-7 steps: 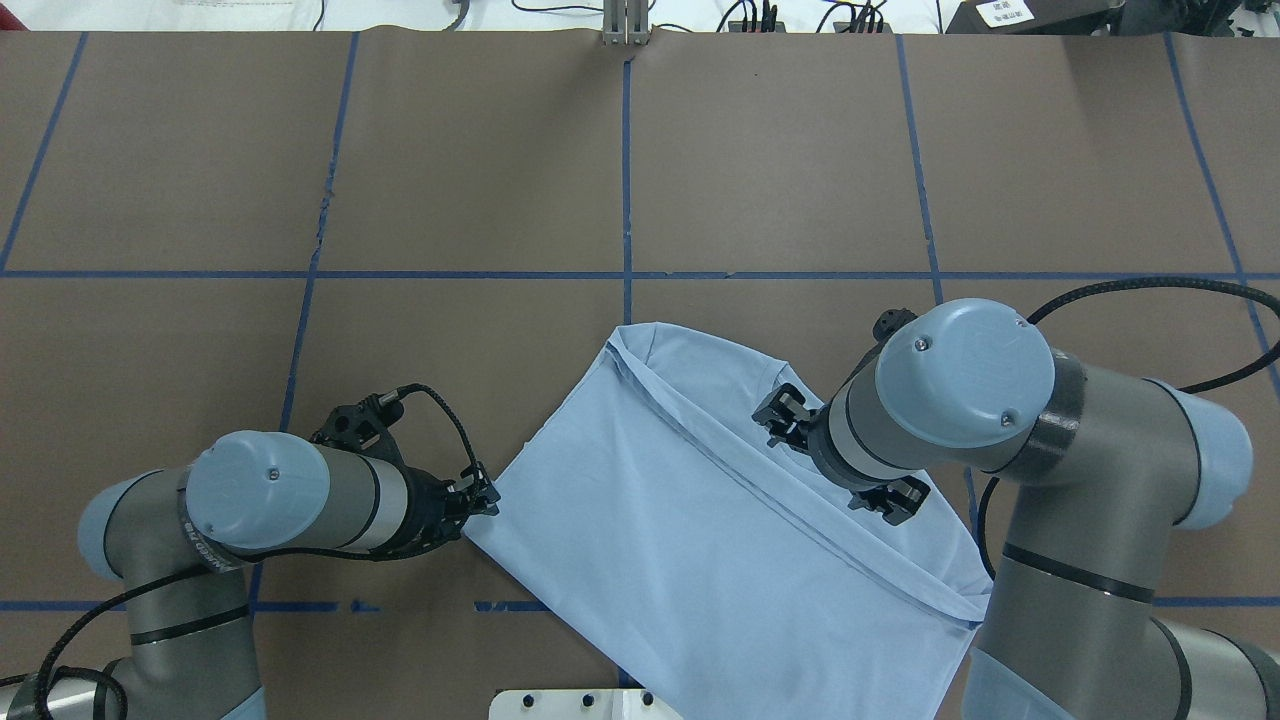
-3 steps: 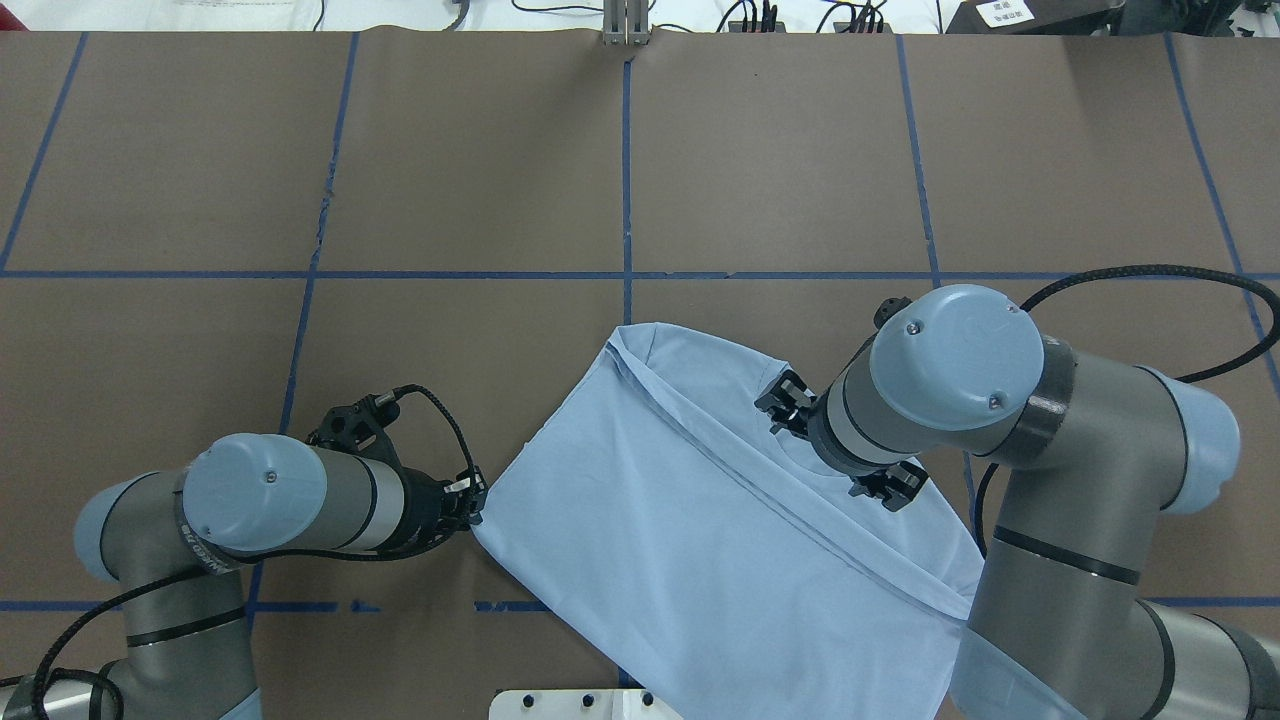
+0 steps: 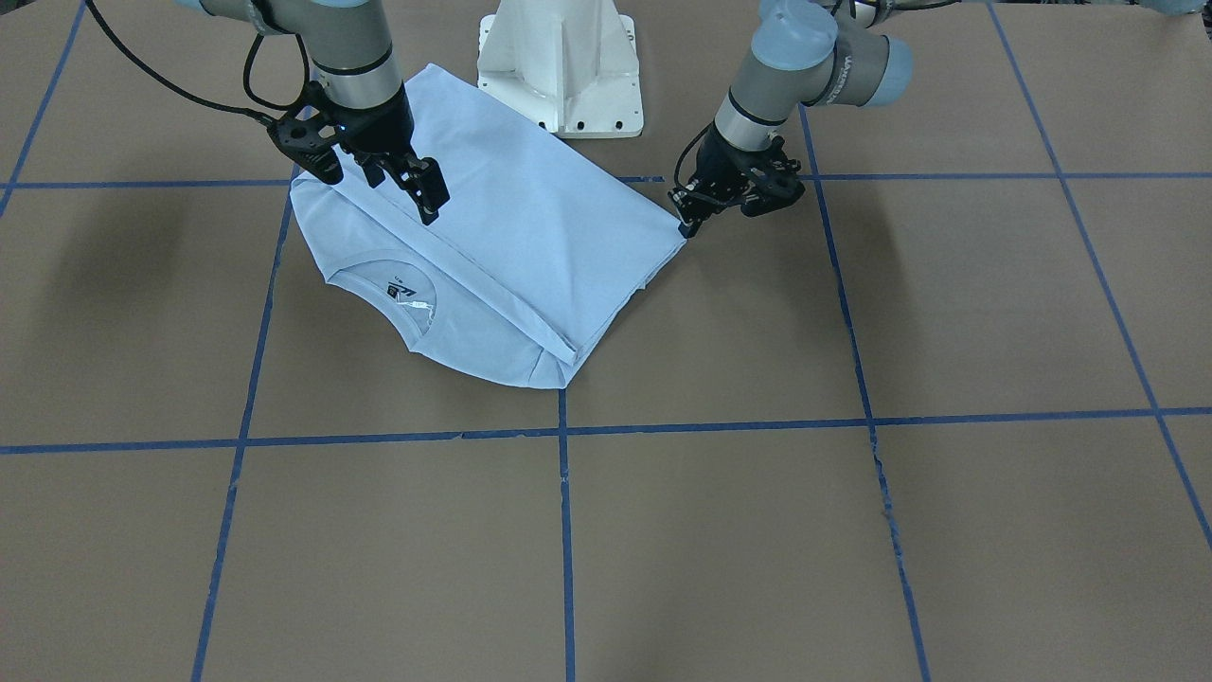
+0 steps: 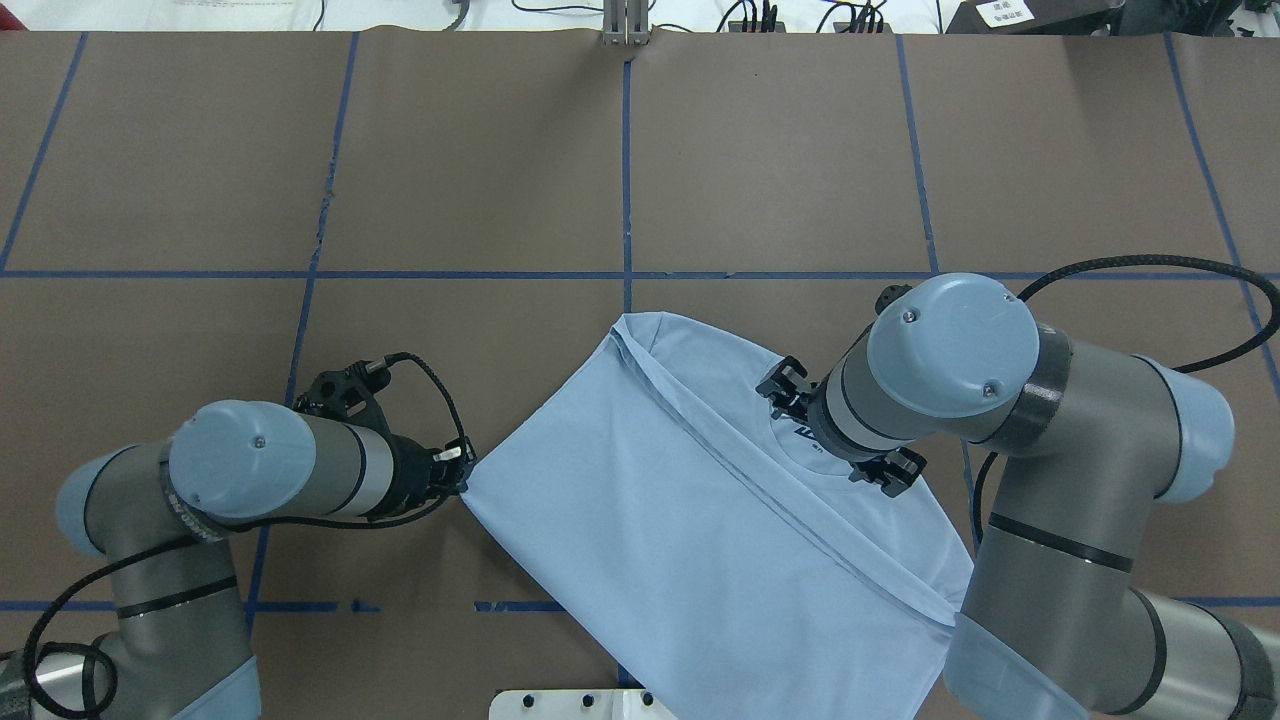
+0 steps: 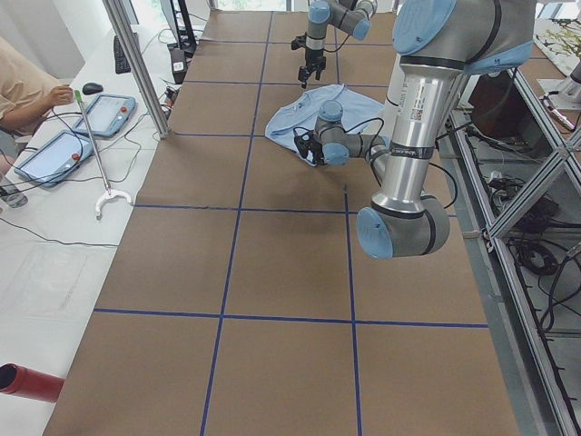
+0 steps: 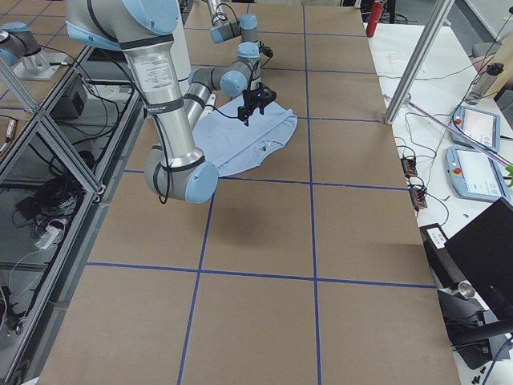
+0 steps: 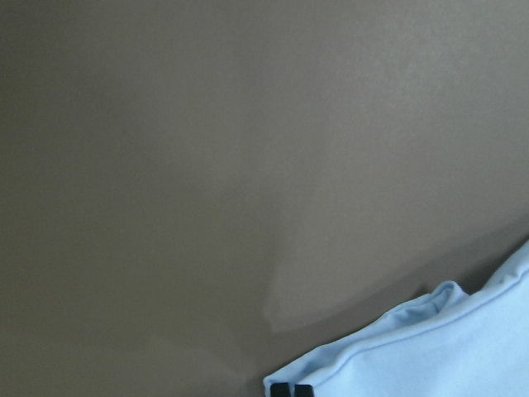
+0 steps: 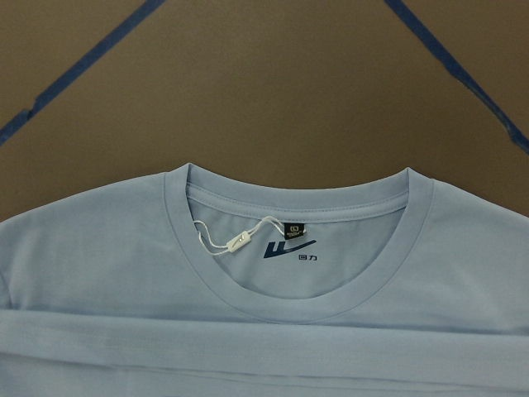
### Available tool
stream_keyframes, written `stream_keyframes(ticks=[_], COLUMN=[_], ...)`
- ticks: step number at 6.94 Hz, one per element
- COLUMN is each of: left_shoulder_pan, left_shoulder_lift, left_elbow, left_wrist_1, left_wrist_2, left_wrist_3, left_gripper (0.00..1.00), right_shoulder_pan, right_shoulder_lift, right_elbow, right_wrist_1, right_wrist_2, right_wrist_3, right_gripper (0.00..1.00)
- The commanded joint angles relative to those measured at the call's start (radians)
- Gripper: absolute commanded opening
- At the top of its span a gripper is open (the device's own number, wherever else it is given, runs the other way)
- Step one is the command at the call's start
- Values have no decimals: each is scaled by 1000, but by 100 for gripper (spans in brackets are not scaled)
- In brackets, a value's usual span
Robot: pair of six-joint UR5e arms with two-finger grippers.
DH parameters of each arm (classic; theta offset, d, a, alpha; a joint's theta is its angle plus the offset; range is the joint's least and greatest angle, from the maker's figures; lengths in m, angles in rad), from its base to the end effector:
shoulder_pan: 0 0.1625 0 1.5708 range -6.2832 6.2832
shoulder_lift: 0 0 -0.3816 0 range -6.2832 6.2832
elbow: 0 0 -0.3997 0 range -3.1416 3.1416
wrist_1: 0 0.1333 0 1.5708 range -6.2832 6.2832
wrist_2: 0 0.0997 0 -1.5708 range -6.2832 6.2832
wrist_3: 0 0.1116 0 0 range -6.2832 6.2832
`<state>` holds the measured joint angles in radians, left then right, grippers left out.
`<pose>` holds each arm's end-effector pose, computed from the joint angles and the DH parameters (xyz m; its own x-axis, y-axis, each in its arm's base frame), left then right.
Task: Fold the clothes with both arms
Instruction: 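Lift the edge with the left gripper and fold it toward the right gripper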
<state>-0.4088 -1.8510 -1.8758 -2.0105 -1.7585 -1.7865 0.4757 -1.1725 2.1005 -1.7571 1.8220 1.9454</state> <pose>0.4913 -0.3354 0.2801 0.4131 -0.4081 -0.8141 0.3405 0.8983 -0.2776 -0.4265 -0.3385 0.2067 0.5023 0.6575 0.5616 -0.5137 0.7494 -0.4177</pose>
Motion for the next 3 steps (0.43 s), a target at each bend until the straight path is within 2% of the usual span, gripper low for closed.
stream_keyframes(ticks=[1,3], left_shoulder_pan=[-172,-281], left_shoulder_lift=[-118,-361], left_elbow=[71,379], left_wrist_1=[41,21], left_wrist_2=[-7,-9], left_wrist_3=[149,150], left_gripper=[0,0], right_shoulder_pan=[9,6], right_shoulder_lift=[1,2], right_elbow=[0,-8], right_wrist_1=[84,110], right_wrist_2=[-4,-33], right_wrist_3=[9,14], right_gripper=[100,100])
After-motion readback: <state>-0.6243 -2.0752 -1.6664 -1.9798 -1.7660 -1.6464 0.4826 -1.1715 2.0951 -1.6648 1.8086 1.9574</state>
